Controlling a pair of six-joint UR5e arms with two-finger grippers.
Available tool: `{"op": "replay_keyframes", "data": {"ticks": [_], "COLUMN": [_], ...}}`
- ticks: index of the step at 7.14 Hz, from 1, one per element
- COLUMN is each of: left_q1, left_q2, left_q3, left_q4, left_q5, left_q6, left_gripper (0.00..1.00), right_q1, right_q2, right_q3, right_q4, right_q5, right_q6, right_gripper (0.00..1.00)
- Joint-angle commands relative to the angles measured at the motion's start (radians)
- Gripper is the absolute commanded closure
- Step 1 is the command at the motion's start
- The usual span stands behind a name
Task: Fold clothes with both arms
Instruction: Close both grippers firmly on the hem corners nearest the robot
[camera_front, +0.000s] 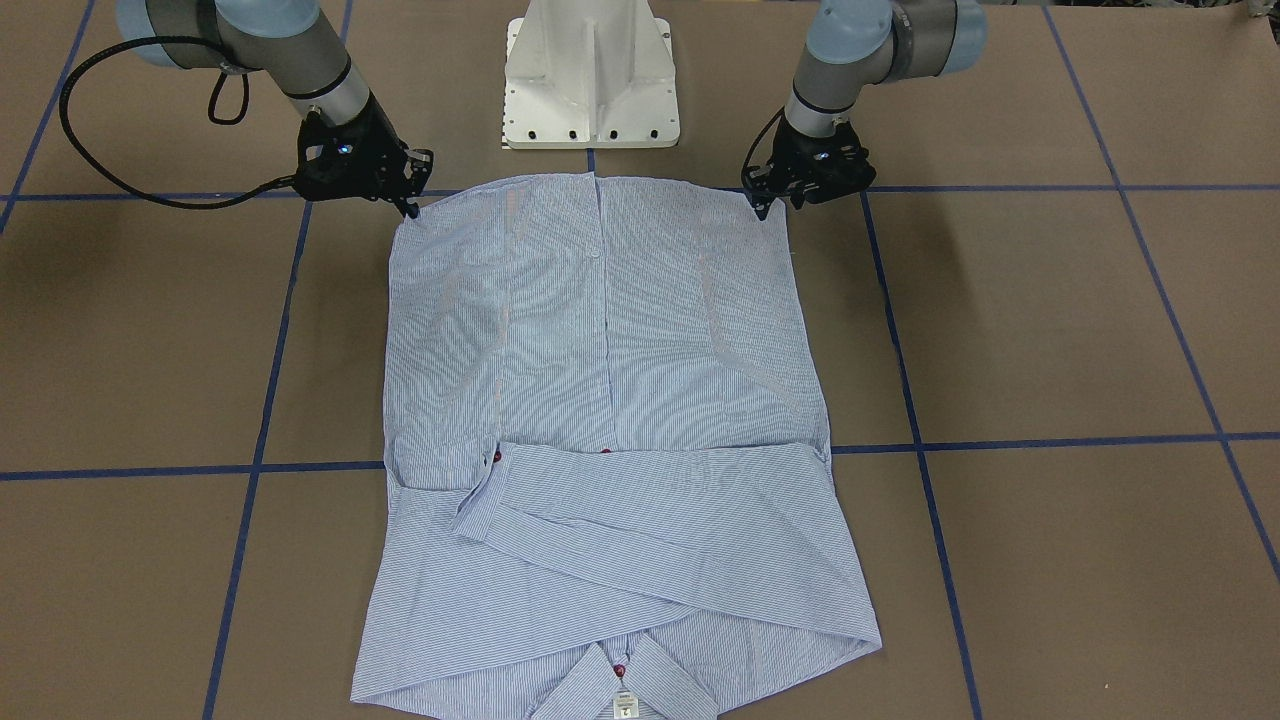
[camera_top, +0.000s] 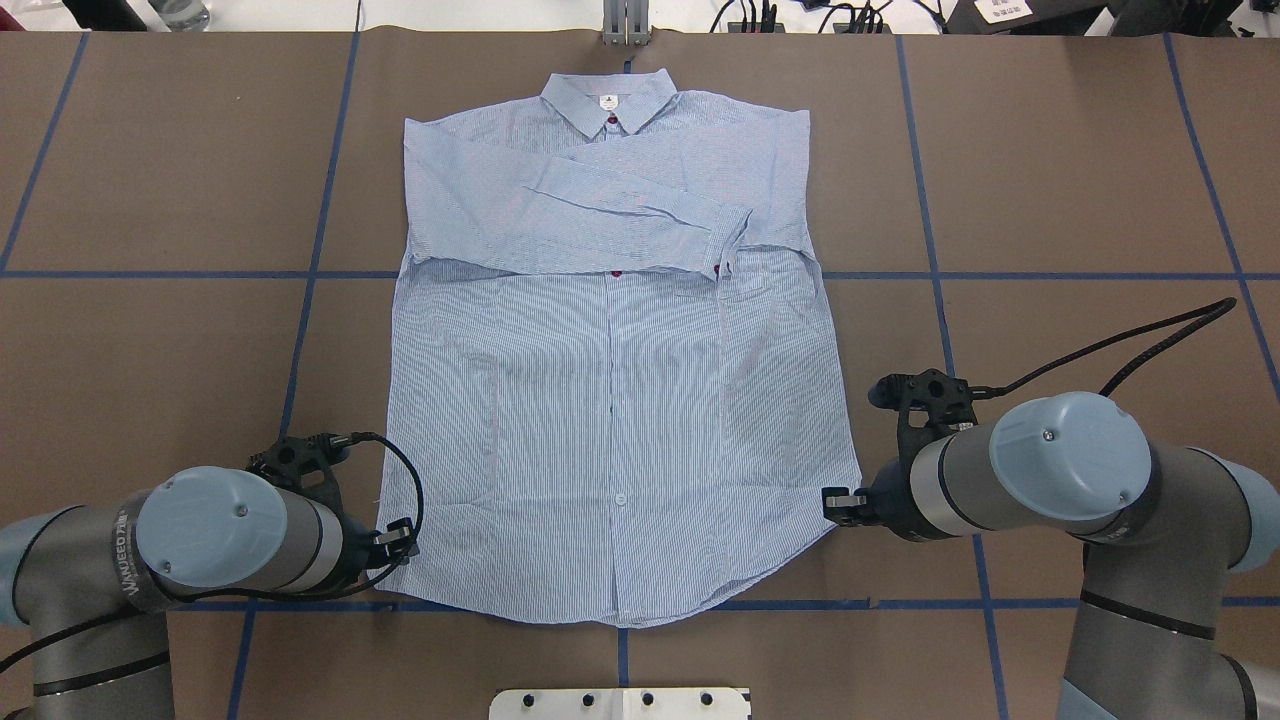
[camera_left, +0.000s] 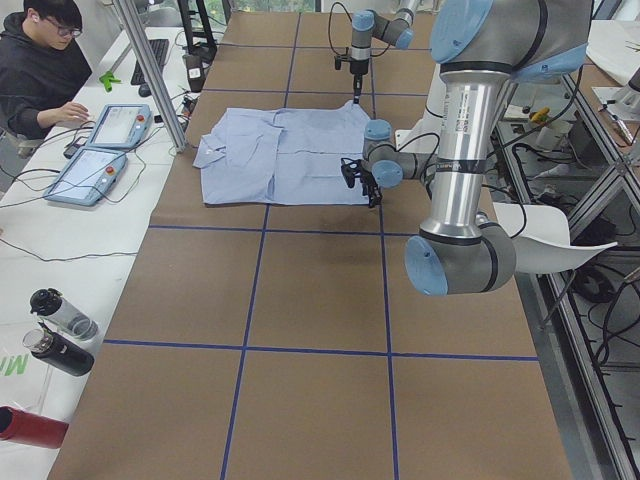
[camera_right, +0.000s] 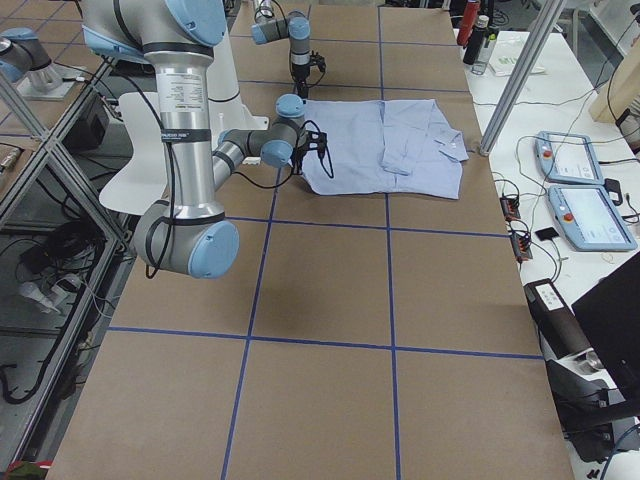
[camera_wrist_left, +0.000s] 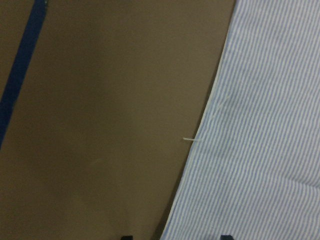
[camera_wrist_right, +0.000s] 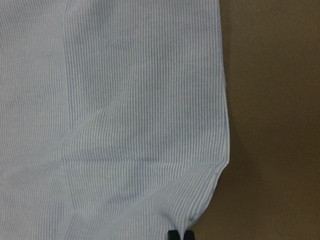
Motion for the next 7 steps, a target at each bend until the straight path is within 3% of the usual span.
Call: {"op": "replay_keyframes", "data": {"ticks": [1,4,7], "left_q1": [0.002,0.004,0.002], "left_q2": [-0.002,-0.002,-0.002], "left_q3": [0.0,0.0,0.002], "left_q4": [0.0,0.0,0.0], "left_q5": [0.0,0.0,0.0], "left_q6": [0.0,0.0,0.0], "left_gripper": [0.48,0.71,0.8], "right_q1": [0.001,0.004,0.014], "right_q2": [-0.002,-0.002,-0.002], "right_q3": [0.0,-0.002,-0.002], "right_q4": [0.0,-0.001,-0.001], "right_q5": [0.0,0.0,0.012], "right_q6": [0.0,0.0,0.0], "right_gripper": [1.0,1.0,1.0]}}
